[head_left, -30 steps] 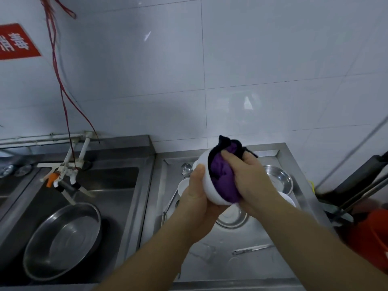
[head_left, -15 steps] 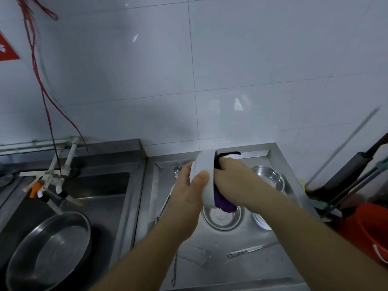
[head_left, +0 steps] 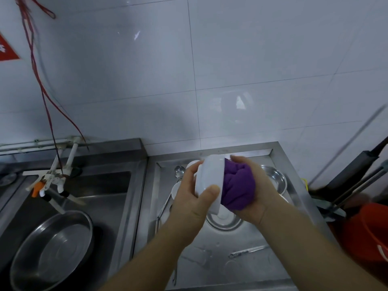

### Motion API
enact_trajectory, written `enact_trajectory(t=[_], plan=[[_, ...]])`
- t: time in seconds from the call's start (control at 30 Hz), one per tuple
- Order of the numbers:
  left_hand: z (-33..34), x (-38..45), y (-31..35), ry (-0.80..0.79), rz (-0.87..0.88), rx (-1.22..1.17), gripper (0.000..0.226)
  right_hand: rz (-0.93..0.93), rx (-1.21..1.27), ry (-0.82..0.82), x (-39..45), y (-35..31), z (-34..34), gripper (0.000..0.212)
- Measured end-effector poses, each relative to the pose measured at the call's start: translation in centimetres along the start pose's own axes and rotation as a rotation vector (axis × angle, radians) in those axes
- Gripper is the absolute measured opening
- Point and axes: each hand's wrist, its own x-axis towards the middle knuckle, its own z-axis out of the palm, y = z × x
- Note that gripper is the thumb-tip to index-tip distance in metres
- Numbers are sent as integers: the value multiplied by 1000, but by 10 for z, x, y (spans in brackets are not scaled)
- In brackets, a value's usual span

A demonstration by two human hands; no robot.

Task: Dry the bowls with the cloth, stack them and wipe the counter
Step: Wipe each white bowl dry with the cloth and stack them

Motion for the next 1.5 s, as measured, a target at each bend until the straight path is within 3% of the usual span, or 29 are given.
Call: enact_trajectory(t=[0.07,0.17,0.3,0.37,0.47,0.6,0.7,0.8,1.0,1.17,1.3,1.4,1.5], plan=[[-2,2,1,-57,39,87,83,-29,-28,-73,-3,0,-6,62],[-9,5,0,-138,93,215,91,-57,-113,-150,-7,-2,-14,50],[-10,10,1,-183,29,227,92,-110,-92,-195,-6,-2,-24,54],[-6,13,3,-31,-126,53,69,-160,-49,-202,-5,-4,-27,59],[-7,8,-1,53,-475,-299,75,-204,-26,-196,-3,-6,-33,58],[-10,2,-5,52,-558,-581,53,-211,-11,-161,-4,-3,-41,63],[-11,6,-3,107,-517,-722,51,-190,0,-167,-4,0,-45,56],[-13,9,0,130,-420,-718,48,-166,0,-135,-5,3,-49,40],[-19,15,9,124,-303,-698,43,-194,87,54,6,11,-57,23],[-22,16,15,146,-212,-506,44,-260,181,322,21,1,-68,25],[-22,10,17,102,-178,-157,31,-435,128,214,19,-15,-56,48],[-18,5,16,-1,-141,45,8,-683,-81,132,11,-17,-31,59],[-15,2,20,-99,-128,92,16,-890,-817,198,-3,-10,-11,33]])
